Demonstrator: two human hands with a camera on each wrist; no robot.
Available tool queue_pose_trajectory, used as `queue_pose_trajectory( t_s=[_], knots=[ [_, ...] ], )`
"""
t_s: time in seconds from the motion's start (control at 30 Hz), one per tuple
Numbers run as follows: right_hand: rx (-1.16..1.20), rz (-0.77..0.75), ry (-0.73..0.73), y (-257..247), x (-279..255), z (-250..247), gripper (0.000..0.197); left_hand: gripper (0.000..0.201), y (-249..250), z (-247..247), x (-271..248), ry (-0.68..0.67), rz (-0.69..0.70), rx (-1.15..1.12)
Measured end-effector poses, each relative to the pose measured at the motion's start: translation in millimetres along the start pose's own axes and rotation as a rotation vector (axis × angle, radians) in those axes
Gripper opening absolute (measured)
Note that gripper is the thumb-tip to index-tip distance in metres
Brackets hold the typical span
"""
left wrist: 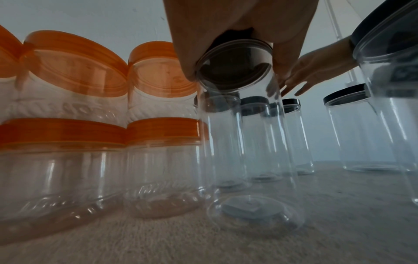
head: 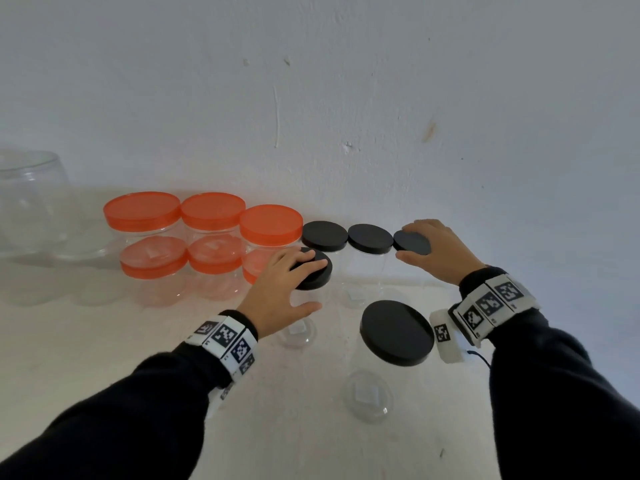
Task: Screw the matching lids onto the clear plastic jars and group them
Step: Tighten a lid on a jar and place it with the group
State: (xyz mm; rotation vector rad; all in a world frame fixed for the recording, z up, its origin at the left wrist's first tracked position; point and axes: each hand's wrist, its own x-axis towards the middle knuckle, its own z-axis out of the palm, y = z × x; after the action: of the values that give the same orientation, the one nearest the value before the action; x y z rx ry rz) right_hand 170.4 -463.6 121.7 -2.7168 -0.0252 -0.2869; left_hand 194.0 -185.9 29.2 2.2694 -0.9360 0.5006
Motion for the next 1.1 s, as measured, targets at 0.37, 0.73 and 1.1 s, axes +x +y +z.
queue_pose_trajectory(
  t_s=[0.37,0.73,1.1],
  knots=[
    [0.028,-0.269,-0.376,-35,-114,4,0.084,0.09,-1,-5,1,-0.11,0.112,0.066],
    [-0.227,-0.261,0.026,-21,-99,52,0.068,0.087,12,5,6,-0.133,0.052,0.041],
    [-0.081,-0.29,0.21,-11,-73,79,0.06,0.086,19,10,11,-0.144,0.028,0.086]
  ],
)
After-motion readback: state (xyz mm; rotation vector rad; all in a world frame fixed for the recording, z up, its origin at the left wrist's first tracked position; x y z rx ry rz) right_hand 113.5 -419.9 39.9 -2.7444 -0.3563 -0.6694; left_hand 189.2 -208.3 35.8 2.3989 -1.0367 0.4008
